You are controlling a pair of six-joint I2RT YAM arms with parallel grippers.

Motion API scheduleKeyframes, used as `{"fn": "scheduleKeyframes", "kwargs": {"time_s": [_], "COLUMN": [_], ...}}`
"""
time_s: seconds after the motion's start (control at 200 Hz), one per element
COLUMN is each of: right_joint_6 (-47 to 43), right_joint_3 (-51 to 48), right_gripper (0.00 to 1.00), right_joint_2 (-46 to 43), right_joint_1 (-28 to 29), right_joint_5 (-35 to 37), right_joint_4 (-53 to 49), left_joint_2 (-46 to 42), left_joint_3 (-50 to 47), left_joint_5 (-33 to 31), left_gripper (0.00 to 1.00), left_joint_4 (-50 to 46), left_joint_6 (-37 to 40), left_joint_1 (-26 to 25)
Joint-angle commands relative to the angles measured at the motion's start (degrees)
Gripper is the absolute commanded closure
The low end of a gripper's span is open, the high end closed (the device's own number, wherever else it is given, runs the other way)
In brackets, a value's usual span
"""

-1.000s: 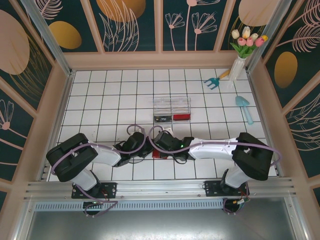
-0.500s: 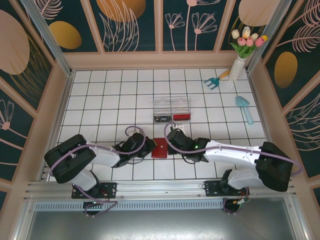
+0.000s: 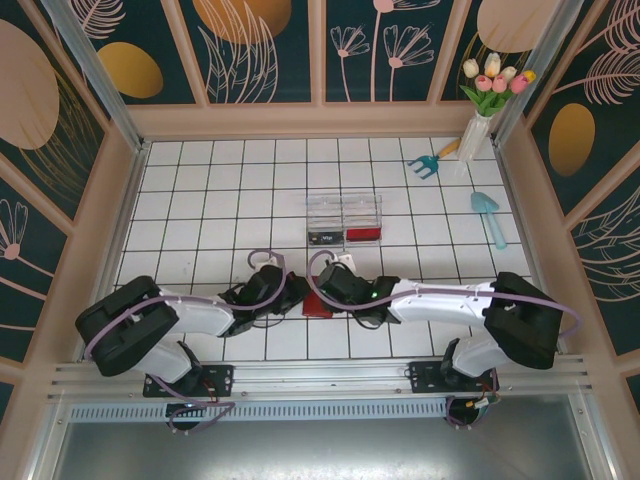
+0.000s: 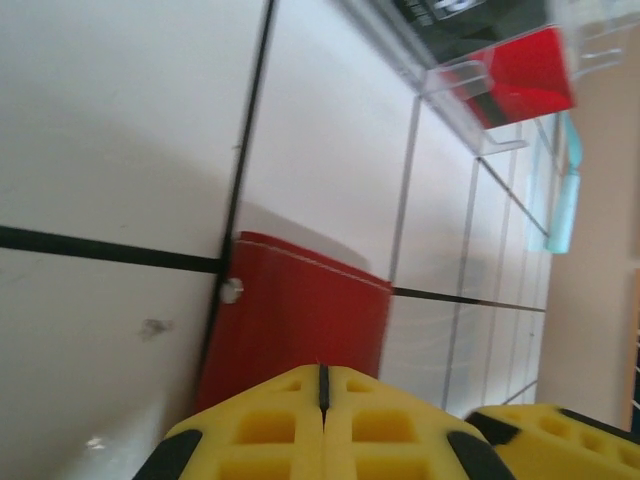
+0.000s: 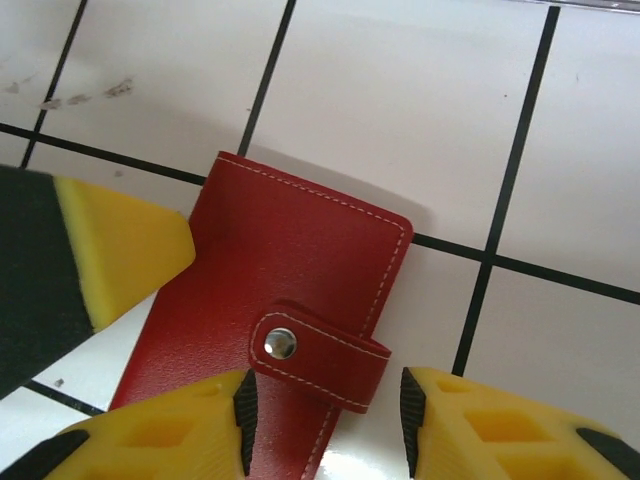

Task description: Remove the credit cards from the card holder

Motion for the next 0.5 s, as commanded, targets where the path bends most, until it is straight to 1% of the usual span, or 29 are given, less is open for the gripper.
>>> {"fn": "scheduleKeyframes", "kwargs": {"time_s": [0.0,0.08,0.19,0.26,0.385,0.495], "right_joint_6": [-1.26,-1.71,-2.37,-2.84,-3.8,-4.51], "right_joint_3": [1.38,1.56,2.75,3.73,5.88,7.75], "right_gripper": [0.53,0.51,0.51,0.51,0.51,0.52], "right_joint_2": [-0.32,-0.28,1.05,2.48,5.44,8.16], "right_joint_1": [1.12,1.5,1.72,2.07,2.86,3.69], "right_joint_5": [2.71,3.04,3.42,4.16,5.08,6.42], "right_joint_4": [-0.62,-0.71,-1.14,-1.41,-2.31,-3.43], "left_joint_2": [-4.22,-6.33,-7.72,-7.6,-5.19,-1.86], "left_joint_3": [0.74,1.41,1.9,1.12,0.05,0.42], "left_joint_5": [-2.05,-2.96,-4.62,-4.51,0.84,5.52], "left_gripper": [1.0,0.99,0.99,1.0,1.0,1.0], "left_joint_4": [-2.57,-3.71,-5.28,-4.11,1.33,4.98], "left_joint_6": [3.75,5.35,6.81,7.07,7.55,7.97], "left_joint_1": [0.2,0.22,0.67,1.8,4.74,6.21]}}
